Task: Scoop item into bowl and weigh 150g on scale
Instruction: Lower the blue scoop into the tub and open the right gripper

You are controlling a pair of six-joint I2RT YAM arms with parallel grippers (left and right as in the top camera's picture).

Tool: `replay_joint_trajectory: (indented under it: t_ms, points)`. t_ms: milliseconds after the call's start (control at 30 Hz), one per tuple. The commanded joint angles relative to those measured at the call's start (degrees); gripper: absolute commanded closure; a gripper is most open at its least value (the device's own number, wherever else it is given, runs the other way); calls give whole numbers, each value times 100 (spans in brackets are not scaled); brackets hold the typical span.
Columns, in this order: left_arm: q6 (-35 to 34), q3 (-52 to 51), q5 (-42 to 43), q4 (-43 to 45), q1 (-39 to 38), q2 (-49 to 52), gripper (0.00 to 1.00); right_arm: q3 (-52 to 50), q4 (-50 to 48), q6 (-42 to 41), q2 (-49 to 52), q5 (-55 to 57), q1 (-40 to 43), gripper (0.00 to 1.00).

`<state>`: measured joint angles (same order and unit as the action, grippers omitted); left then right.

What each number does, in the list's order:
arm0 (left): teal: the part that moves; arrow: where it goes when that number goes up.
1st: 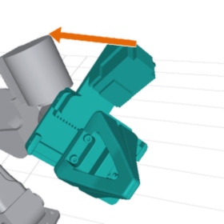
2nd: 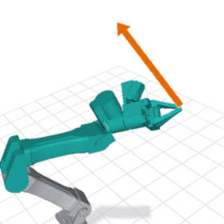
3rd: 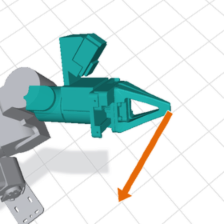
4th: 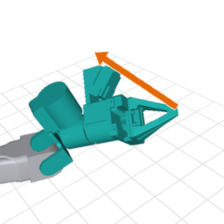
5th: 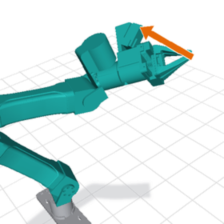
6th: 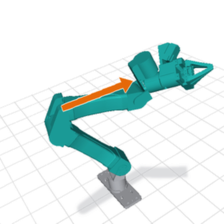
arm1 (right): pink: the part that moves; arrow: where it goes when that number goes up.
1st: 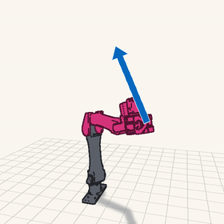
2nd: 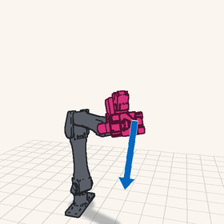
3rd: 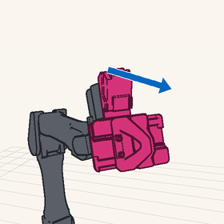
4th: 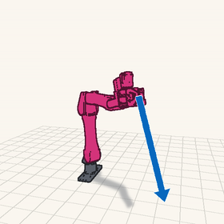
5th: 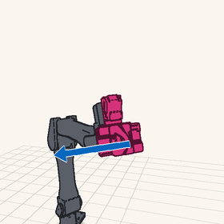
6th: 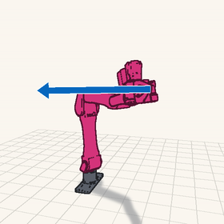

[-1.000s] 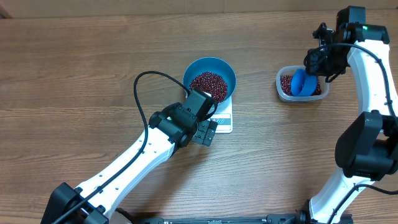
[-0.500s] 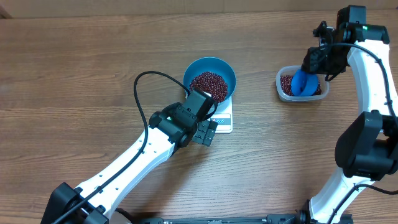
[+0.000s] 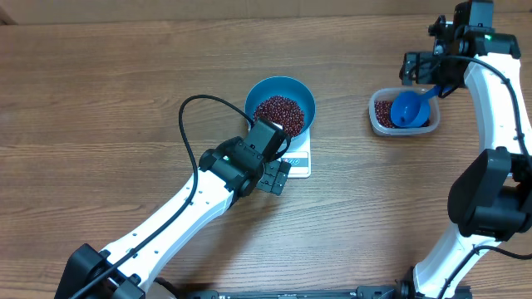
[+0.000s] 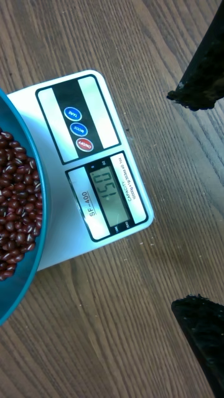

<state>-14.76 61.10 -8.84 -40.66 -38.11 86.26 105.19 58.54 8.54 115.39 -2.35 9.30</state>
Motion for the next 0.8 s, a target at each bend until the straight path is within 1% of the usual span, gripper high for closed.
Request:
replay_joint_trajectory:
  t_ms: [0, 233, 767]
  points:
    - [83, -37, -33, 7, 22, 31, 0, -24, -216, -129, 52, 125, 9, 0]
    - [83, -37, -33, 7, 22, 31, 0, -24, -693, -129, 52, 120, 9, 0]
    - [81, -37, -13, 31, 22, 31, 0, -24, -640, -127, 52, 120, 9, 0]
